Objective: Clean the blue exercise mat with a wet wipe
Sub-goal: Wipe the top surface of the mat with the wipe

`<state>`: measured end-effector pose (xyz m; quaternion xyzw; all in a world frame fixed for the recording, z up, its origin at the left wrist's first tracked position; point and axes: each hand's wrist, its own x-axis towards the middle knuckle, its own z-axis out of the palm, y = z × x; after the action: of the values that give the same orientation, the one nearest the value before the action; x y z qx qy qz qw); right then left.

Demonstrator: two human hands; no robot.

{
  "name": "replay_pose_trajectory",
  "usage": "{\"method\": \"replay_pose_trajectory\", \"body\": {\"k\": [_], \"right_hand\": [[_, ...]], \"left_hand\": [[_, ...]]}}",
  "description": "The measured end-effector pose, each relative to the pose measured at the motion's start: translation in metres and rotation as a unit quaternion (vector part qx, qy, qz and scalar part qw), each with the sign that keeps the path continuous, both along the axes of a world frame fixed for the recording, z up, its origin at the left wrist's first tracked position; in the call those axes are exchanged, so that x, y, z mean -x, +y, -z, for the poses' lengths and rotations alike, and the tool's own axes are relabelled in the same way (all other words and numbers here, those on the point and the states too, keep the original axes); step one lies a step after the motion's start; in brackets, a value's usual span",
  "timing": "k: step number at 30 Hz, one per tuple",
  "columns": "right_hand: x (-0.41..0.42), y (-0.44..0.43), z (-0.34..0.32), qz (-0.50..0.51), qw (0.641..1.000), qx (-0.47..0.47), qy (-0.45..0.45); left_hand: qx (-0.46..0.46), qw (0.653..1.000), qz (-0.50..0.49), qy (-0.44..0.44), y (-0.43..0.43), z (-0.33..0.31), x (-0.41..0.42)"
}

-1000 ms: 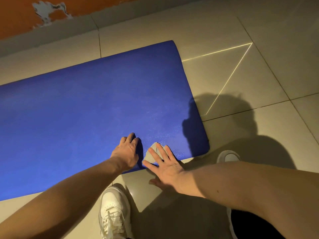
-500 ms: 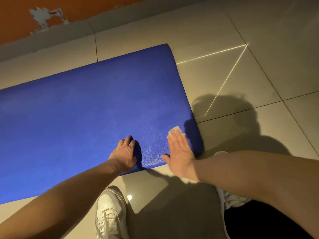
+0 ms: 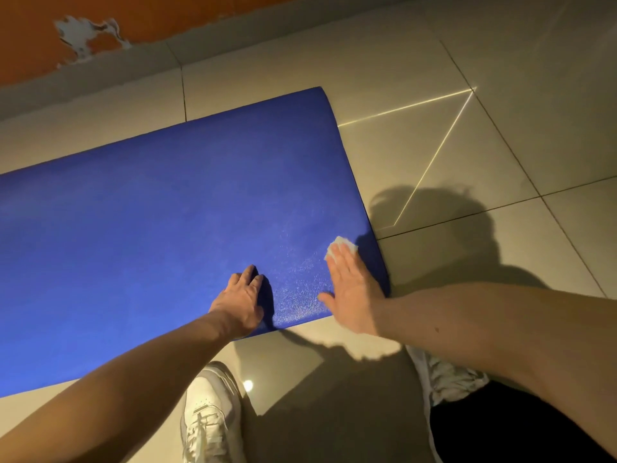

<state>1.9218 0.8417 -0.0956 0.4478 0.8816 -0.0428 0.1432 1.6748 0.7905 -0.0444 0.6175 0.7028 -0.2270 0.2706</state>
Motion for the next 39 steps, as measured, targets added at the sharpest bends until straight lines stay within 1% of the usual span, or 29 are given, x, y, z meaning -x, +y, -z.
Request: {"method": "replay_pose_trajectory", "body": {"k": [2,4,5,6,9,11,12,14,16,17,18,19,20,22,23,25,27,28,29,30,32,34,35,36,38,39], "right_hand": [[-0.001,-0.04,0.007,-0.037,0.998,0.023,0.044],[-0.004,-0.072,0.012,-0.102,0.992,0.057,0.041],[-0.005,-0.078,0.015,-0.119,0.991,0.057,0.027],[-0.008,-0.08,0.015,-0.104,0.993,0.053,0.033],[-0.019,-0.071,0.002,0.004,0.998,0.046,0.051],[-0.033,-0.057,-0.004,0.08,0.989,0.078,0.092],[-0.04,-0.05,-0.005,0.114,0.984,0.098,0.098],[-0.047,-0.037,-0.004,0.148,0.983,0.085,0.067],[-0.039,-0.032,-0.003,0.182,0.977,0.108,0.03],[-0.03,-0.035,-0.005,0.218,0.969,0.113,0.037],[-0.019,-0.04,-0.007,0.253,0.958,0.114,0.065],[-0.007,-0.046,-0.01,0.265,0.954,0.115,0.08],[0.003,-0.055,-0.01,0.239,0.964,0.088,0.081],[0.018,-0.079,-0.008,0.138,0.985,0.056,0.086],[0.019,-0.088,-0.006,0.101,0.988,0.075,0.089],[0.015,-0.091,-0.003,0.074,0.991,0.098,0.055],[0.006,-0.076,-0.004,0.061,0.997,0.047,0.032],[0.001,-0.064,-0.002,0.097,0.993,0.04,0.06],[-0.005,-0.047,-0.004,0.159,0.981,0.059,0.099],[-0.009,-0.03,-0.008,0.206,0.967,0.089,0.119],[-0.007,-0.011,-0.011,0.242,0.959,0.109,0.097],[0.005,-0.01,-0.011,0.272,0.95,0.109,0.11],[0.013,-0.017,-0.011,0.268,0.952,0.096,0.112],[0.02,-0.028,-0.011,0.226,0.966,0.081,0.092],[0.03,-0.055,-0.008,0.078,0.991,0.087,0.059],[0.033,-0.062,-0.007,0.014,0.993,0.098,0.058]], "left_hand": [[-0.001,1.0,0.006,0.0,-0.002,-0.001,0.002],[0.0,1.0,0.008,-0.002,0.0,0.0,0.001],[0.004,1.0,0.007,-0.001,0.0,0.0,0.0],[0.006,1.0,0.004,0.001,0.001,0.001,-0.001],[0.008,1.0,-0.001,-0.002,0.003,-0.001,-0.005],[0.007,1.0,0.006,-0.01,0.004,-0.003,-0.006],[0.005,1.0,0.01,-0.014,0.004,-0.004,-0.006],[0.002,1.0,0.013,-0.02,0.003,-0.006,-0.005],[0.0,1.0,0.017,-0.021,0.0,-0.006,-0.003],[0.0,1.0,0.019,-0.021,-0.001,-0.005,-0.002],[0.002,1.0,0.02,-0.021,-0.002,-0.006,-0.001],[0.004,1.0,0.019,-0.02,-0.004,-0.006,0.0],[0.006,1.0,0.021,-0.018,-0.004,-0.006,0.001],[0.009,0.999,0.024,-0.019,-0.005,-0.007,0.003],[0.011,0.999,0.024,-0.021,-0.006,-0.007,0.003],[0.009,0.999,0.023,-0.02,-0.004,-0.006,0.003],[0.009,1.0,0.02,-0.02,-0.002,-0.006,0.001],[0.007,1.0,0.016,-0.021,-0.001,-0.005,0.0],[0.005,1.0,0.013,-0.022,-0.001,-0.004,0.0],[0.004,1.0,0.011,-0.024,-0.001,-0.004,-0.001],[0.004,1.0,0.013,-0.023,-0.001,-0.005,0.0],[0.002,1.0,0.015,-0.025,-0.003,-0.005,0.002],[0.002,1.0,0.016,-0.025,-0.003,-0.005,0.003],[0.002,1.0,0.018,-0.024,-0.004,-0.005,0.003],[0.005,1.0,0.019,-0.021,-0.004,-0.006,0.004],[0.005,1.0,0.018,-0.021,-0.004,-0.006,0.004]]}}
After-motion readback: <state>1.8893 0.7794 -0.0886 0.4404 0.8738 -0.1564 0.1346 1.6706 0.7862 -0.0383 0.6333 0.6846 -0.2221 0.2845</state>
